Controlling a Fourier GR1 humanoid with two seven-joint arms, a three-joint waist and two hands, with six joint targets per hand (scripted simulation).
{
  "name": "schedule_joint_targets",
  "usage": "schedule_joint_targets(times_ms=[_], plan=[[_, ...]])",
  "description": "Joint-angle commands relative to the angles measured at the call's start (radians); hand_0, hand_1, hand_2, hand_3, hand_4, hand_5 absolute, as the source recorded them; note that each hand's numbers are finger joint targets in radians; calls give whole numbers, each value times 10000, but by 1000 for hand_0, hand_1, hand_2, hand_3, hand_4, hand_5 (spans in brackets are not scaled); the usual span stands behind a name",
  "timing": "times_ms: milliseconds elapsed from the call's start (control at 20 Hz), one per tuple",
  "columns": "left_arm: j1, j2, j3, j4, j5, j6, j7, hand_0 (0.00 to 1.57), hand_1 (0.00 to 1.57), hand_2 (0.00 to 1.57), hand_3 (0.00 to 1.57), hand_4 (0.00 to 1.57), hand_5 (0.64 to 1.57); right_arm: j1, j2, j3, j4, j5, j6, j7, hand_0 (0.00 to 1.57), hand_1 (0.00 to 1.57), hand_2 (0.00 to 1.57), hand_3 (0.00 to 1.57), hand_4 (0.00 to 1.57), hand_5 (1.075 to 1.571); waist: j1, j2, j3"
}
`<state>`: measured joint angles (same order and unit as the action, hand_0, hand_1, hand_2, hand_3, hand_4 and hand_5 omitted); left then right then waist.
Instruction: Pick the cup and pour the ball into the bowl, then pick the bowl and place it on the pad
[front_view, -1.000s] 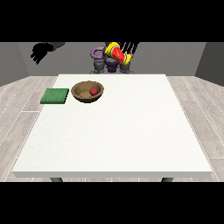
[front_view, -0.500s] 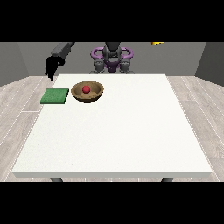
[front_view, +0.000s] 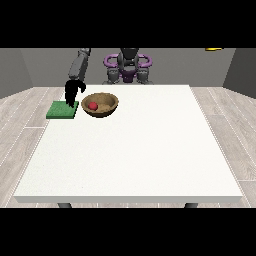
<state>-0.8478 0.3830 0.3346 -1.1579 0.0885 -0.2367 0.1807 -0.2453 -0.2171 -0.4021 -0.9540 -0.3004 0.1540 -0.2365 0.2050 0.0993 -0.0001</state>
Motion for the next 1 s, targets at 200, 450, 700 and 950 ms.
schedule_joint_targets(times_ms=[200, 450, 700, 950], plan=[[602, 1423, 936, -121, 1194, -1058, 302, 0, 0, 0, 0, 1008, 1536, -1076, 375, 381, 1567, 315, -264, -877, 0, 0, 0, 0, 574, 1559, -416, 172, 6], [651, 1800, 970, -690, 1609, -1136, 891, 0, 0, 0, 0, 1012, 1536, -1467, -207, 171, 3008, 304, 250, -1516, 0, 0, 0, 0, 523, 1554, -463, 463, 10], [765, 1817, 1055, -1279, 1695, -1011, 234, 0, 0, 0, 0, 1014, 1534, -2004, -356, -42, 3630, 307, 240, -2567, 0, 0, 0, 0, 479, 1549, -175, 1514, 14], [1414, 1870, 1114, -1188, 1846, -1400, 56, 0, 0, 0, 0, 1017, 1538, -1523, 242, 300, 3296, 432, 34, -2492, 0, 0, 0, 0, 458, 1547, -239, 1040, 2]])
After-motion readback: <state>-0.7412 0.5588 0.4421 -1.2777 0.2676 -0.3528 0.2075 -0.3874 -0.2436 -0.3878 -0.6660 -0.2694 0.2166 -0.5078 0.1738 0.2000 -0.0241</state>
